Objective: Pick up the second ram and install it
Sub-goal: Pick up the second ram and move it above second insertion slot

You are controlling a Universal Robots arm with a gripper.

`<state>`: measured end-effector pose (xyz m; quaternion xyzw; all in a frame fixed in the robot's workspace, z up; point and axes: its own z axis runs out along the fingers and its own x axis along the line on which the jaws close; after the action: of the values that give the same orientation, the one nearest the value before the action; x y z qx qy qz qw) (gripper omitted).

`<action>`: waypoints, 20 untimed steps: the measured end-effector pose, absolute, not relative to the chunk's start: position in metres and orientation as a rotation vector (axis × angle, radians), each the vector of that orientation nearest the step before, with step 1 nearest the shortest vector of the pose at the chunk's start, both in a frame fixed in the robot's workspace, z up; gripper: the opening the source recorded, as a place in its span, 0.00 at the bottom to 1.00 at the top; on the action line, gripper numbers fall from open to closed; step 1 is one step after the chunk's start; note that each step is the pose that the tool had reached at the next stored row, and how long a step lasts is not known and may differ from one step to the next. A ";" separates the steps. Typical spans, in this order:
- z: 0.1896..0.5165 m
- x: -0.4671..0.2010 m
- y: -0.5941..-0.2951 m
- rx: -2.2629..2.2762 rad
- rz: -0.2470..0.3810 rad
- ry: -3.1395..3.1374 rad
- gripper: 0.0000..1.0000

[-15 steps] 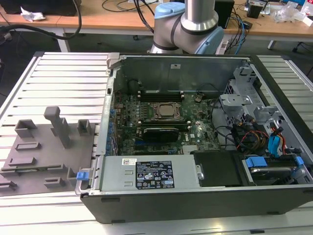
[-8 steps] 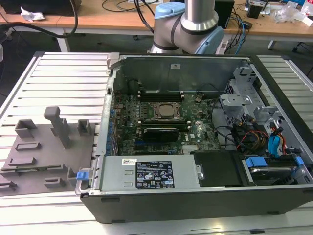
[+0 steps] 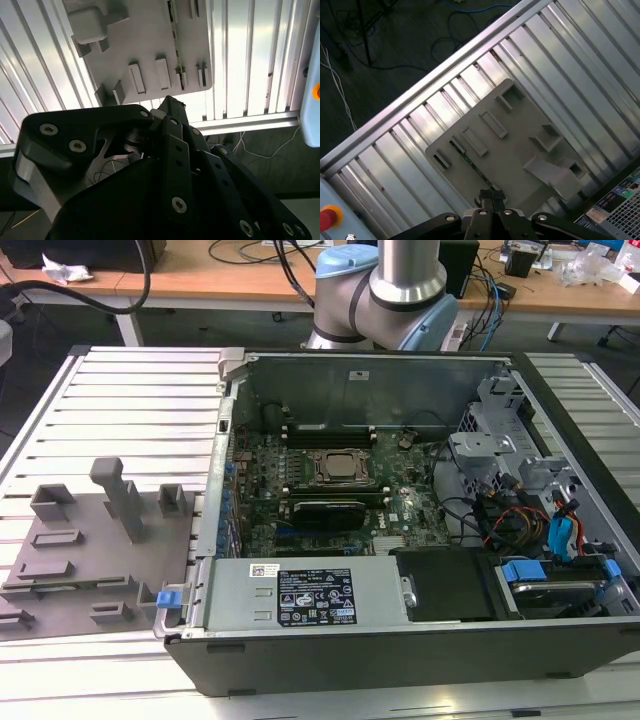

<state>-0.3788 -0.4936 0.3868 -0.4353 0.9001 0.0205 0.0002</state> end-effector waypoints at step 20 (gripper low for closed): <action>0.387 -0.379 -0.494 -1.833 0.064 2.559 0.11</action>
<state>-0.3788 -0.4936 0.3868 -0.5823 0.8127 0.0204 -0.0032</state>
